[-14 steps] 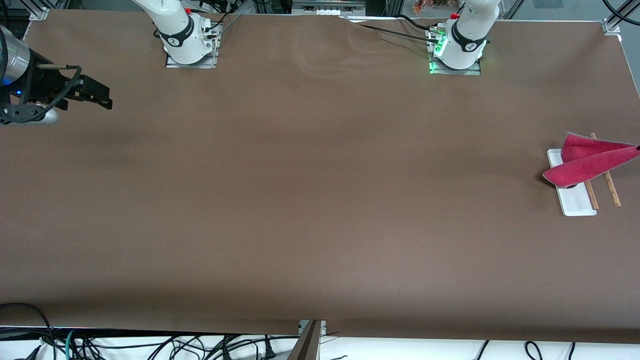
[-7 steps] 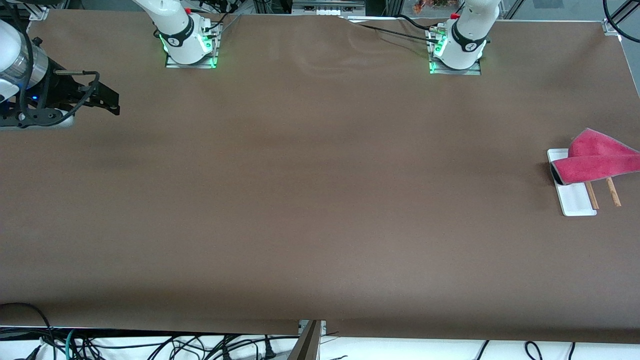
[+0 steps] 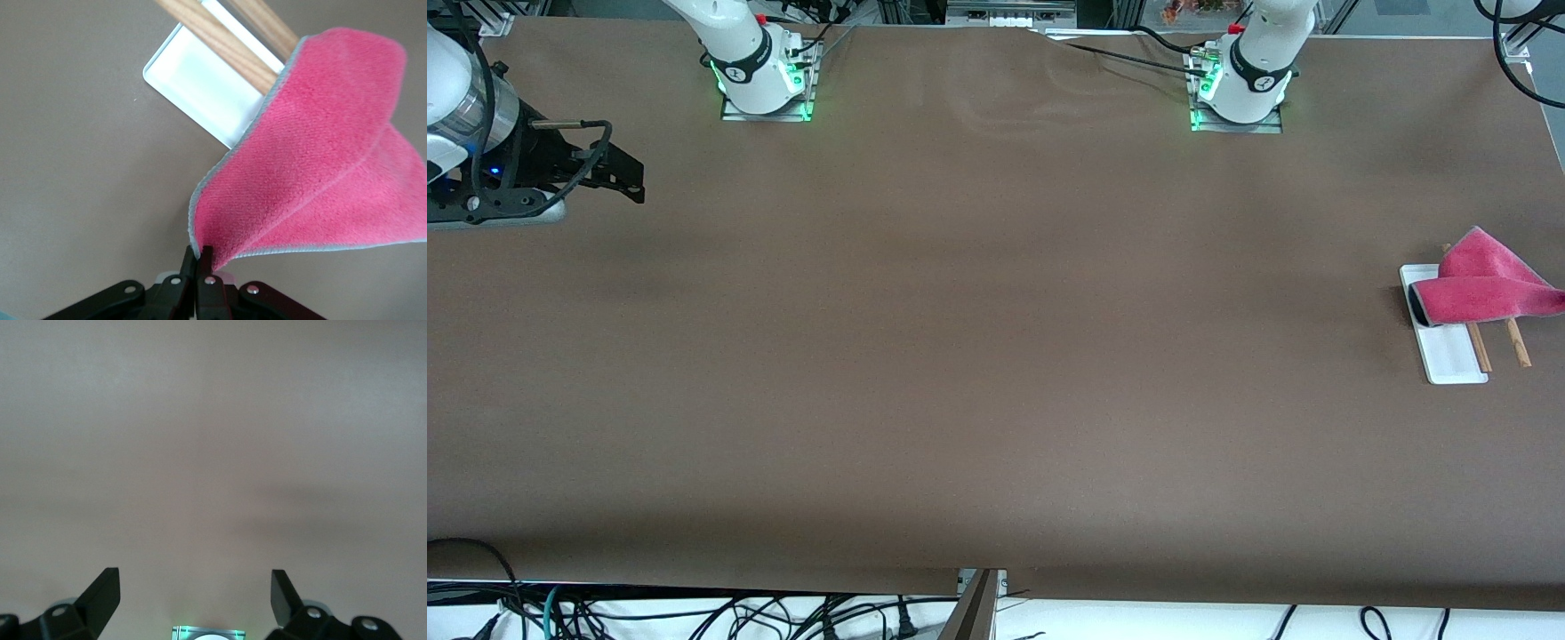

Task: Pass towel and hang on rack
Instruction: 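Drape the towel over the wooden rods and open the left gripper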

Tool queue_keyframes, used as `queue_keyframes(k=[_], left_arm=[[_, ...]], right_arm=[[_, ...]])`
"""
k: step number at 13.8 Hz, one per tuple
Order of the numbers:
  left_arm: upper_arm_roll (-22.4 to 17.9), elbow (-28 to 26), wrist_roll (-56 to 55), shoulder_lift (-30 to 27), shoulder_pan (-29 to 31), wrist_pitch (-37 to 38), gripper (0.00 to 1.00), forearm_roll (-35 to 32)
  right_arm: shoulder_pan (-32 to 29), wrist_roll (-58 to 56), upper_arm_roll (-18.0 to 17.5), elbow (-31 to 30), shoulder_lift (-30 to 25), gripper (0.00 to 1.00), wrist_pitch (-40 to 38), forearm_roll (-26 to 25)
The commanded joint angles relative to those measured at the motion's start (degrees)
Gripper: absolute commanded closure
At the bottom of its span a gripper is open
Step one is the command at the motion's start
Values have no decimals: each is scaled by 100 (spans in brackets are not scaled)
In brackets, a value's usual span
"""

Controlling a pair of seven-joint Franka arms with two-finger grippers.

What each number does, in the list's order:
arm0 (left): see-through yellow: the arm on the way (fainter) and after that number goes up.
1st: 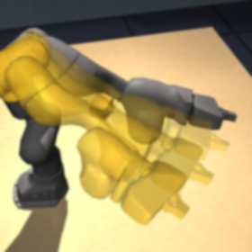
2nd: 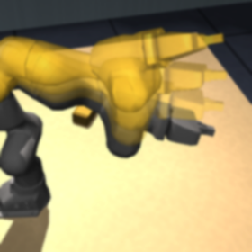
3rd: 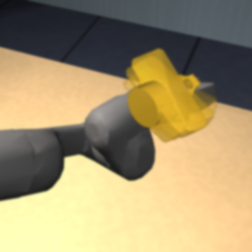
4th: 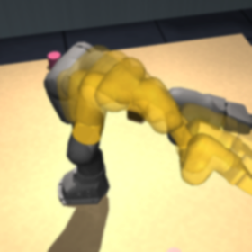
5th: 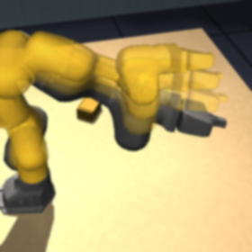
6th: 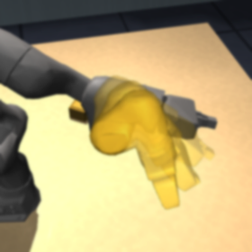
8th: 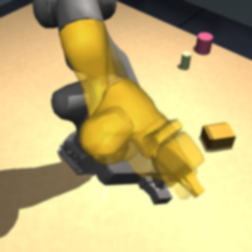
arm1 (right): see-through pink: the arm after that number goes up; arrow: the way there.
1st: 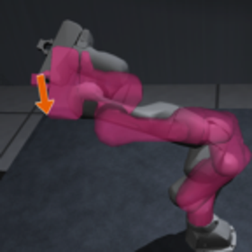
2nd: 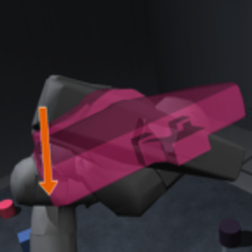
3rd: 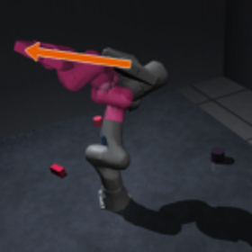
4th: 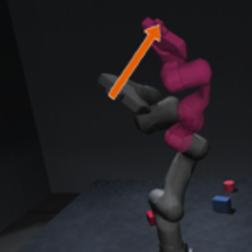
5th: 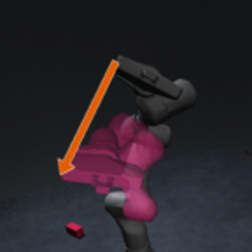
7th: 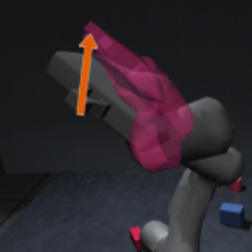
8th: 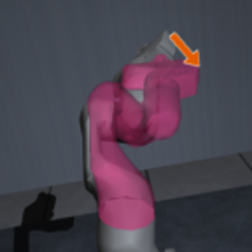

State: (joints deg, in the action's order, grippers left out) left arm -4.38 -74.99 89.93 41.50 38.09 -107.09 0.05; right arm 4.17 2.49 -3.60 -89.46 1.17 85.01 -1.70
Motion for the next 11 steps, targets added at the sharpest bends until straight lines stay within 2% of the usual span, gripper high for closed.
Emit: queue_keyframes(k=[1, 2, 3, 4, 9, 11], left_arm=[[16, 222, 51, 279, 58, -145, 100, -32], [16, 222, -2, 332, 58, -154, 100, -23], [16, 222, -89, 341, 58, -154, 60, -23], [16, 205, -125, 341, 50, -154, 1, 3], [25, 222, -125, 298, 41, -119, 0, 47], [60, 240, -134, 79, -3, 47, 0, 56]], right_arm=[[-83, -11, -88, -1, -55, 0, 51, 37], [-83, -11, -88, -1, -55, 0, 51, 108], [-92, -11, -79, -1, -55, 0, 51, 143], [-92, -11, -79, -27, -55, 0, 60, 170], [-83, -20, -88, -63, -38, 0, 51, 249], [-83, -20, -88, -63, -38, 0, 51, 249]])
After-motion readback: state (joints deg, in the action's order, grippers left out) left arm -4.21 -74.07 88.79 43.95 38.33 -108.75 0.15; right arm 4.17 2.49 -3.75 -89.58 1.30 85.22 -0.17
